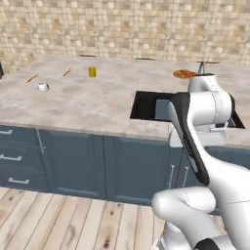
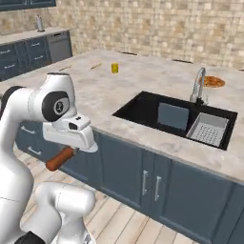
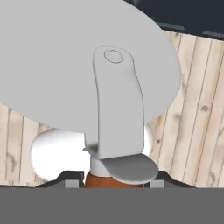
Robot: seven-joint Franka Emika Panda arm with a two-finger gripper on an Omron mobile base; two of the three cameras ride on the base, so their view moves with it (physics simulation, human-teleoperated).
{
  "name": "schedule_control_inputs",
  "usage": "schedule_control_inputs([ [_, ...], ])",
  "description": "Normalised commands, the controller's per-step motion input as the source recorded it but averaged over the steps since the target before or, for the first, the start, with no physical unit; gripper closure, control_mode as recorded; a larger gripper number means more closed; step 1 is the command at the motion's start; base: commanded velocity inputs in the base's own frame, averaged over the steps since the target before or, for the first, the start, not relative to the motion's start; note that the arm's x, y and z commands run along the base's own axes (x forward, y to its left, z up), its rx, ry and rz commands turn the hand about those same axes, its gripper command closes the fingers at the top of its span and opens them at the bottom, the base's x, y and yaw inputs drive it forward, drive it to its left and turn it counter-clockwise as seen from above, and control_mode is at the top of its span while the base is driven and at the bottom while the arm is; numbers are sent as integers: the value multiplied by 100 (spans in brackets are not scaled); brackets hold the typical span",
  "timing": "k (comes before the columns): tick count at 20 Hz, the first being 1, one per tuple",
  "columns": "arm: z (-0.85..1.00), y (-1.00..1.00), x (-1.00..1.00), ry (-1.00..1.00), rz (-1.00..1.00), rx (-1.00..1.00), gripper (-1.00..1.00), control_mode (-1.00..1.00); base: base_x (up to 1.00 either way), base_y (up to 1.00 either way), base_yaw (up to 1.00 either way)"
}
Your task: Take the pizza cutter from the drawer on the right and place it on the dining counter for cutting.
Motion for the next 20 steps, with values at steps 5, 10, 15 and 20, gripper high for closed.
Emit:
schedule_control_inputs([
  [5,0,0,0,0,0,0,100,100,0,0,100],
  [10,0,0,0,0,0,0,100,100,46,-13,90],
  [15,0,0,0,0,0,0,100,100,83,-70,63],
  [20,0,0,0,0,0,0,100,100,97,-56,48],
])
